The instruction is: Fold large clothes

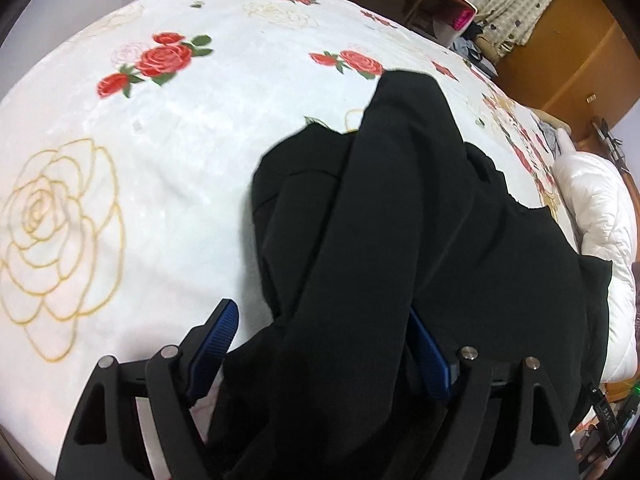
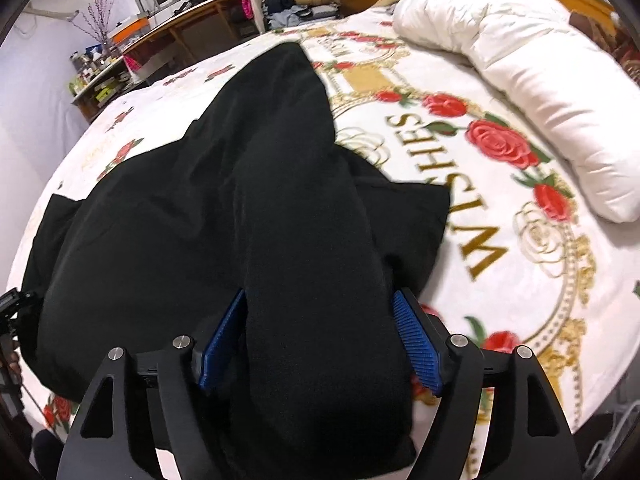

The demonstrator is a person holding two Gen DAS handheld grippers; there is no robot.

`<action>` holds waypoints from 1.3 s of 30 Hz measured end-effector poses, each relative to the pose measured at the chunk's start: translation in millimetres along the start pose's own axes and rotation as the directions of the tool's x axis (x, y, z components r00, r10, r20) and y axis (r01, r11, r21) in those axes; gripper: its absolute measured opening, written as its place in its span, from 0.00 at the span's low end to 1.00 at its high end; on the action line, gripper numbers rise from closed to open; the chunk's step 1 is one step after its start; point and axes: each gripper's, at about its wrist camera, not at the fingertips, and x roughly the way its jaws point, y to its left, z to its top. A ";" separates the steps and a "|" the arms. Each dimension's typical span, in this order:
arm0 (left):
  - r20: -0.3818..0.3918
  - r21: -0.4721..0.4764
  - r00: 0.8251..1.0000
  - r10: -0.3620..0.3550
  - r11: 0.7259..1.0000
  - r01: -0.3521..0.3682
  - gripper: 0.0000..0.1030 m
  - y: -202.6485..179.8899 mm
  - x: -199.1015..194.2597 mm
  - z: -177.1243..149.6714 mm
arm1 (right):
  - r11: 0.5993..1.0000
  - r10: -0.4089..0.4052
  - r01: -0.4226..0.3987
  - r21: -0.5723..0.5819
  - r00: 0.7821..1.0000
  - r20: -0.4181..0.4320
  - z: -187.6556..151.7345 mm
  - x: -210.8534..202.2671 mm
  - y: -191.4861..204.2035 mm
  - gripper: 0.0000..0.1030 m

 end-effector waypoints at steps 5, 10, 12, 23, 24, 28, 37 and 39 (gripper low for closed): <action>0.060 0.033 0.997 0.051 0.998 -0.053 0.81 0.3 -31.5 -4.3 | 0.997 -0.080 0.081 -0.012 0.996 0.041 2.8 -25.8 0.3 0.76; 0.149 0.109 0.987 0.060 0.991 -0.077 0.81 -17.1 -78.5 -7.4 | 0.983 -0.150 0.165 -0.081 0.975 0.164 7.3 -70.4 21.1 0.76; 0.164 0.136 0.986 0.036 0.989 -0.059 0.82 -24.7 -93.8 -10.4 | 0.986 -0.132 0.150 -0.078 0.971 0.198 8.4 -90.1 27.2 0.76; 0.191 0.247 0.981 0.014 0.967 -0.062 0.89 -65.3 -134.4 -78.6 | 0.988 -0.019 0.046 -0.145 0.984 0.178 -31.6 -132.2 89.1 0.76; 0.193 0.258 0.981 0.011 0.964 -0.061 0.89 -67.4 -135.5 -85.4 | 0.988 -0.007 0.034 -0.153 0.985 0.171 -37.2 -133.6 93.8 0.76; 0.191 0.287 0.981 0.032 0.954 -0.087 0.89 -74.1 -137.9 -108.0 | 0.985 0.021 0.008 -0.170 0.986 0.166 -57.8 -141.5 105.2 0.76; 0.188 0.311 0.981 0.057 0.944 -0.115 0.89 -76.3 -147.3 -157.1 | 0.969 0.030 0.007 -0.249 0.989 0.146 -101.7 -152.1 135.4 0.76; 0.191 0.309 0.979 0.069 0.943 -0.127 0.89 -74.8 -149.1 -163.2 | 0.968 0.038 -0.002 -0.251 0.990 0.137 -108.1 -153.0 138.5 0.76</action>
